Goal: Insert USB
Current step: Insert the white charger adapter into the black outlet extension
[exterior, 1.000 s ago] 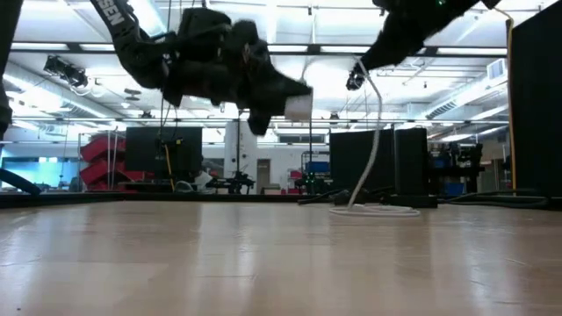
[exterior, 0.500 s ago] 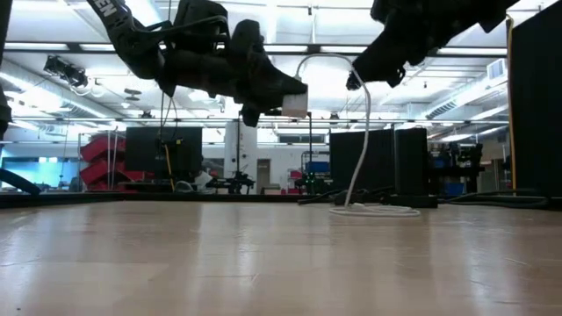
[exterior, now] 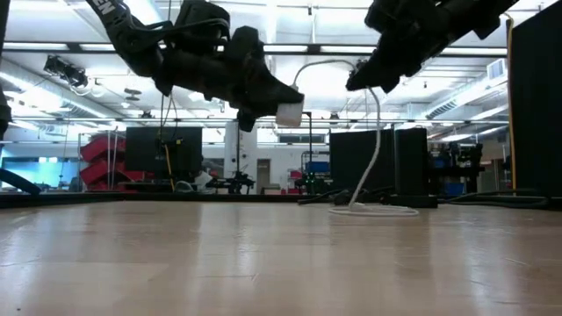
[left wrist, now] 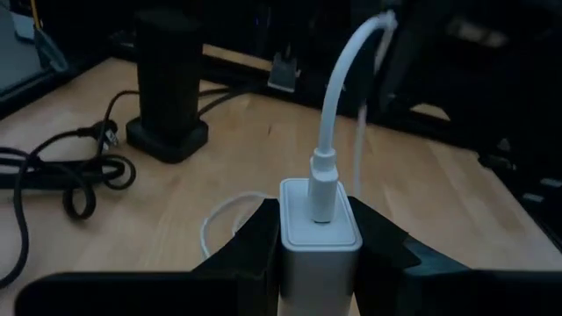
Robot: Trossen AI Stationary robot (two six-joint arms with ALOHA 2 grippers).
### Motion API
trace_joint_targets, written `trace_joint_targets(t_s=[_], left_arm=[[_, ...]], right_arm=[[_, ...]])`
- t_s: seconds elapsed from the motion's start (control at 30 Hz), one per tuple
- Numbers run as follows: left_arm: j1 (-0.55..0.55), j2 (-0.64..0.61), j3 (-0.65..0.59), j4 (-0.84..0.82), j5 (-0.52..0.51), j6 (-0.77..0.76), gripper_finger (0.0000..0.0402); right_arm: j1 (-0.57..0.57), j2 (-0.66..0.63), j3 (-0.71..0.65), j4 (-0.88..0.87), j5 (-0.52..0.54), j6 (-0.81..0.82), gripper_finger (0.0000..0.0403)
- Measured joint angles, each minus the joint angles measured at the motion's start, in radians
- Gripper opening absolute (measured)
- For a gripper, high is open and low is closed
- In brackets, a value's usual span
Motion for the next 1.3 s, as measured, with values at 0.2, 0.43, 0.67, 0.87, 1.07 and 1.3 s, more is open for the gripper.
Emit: trace_joint_targets(t_s=[0.2,0.43,0.67,0.87,1.07,1.3], left_arm=[[-0.005,-0.01,0.0,-0.075,0.155,-0.014,0.0074],[-0.065,-0.007,0.002,0.028,0.322,-0.046,0.0074],[-0.1,-0.005,0.001,0.241,0.479,-0.06,0.0074],[-0.107,-0.005,-0.001,0.477,0.518,-0.055,0.0074],[-0.094,-0.033,-0.001,0.522,0.466,-0.018,0.0074],[-0.072,-0.088,-0.001,0.514,0.266,0.12,0.0074]], right_arm=[[-0.028,-0.041,0.075,-0.074,0.181,-0.119,0.0001],[-0.103,0.033,0.256,-0.044,0.086,-0.264,0.0],[-0.13,0.234,0.463,-0.066,-0.019,-0.328,0.0],[-0.13,0.4,0.536,-0.116,-0.039,-0.334,0.0],[-0.134,0.449,0.534,-0.208,-0.063,-0.296,0.0001],[-0.142,0.408,0.528,-0.403,-0.077,-0.284,0.0008]])
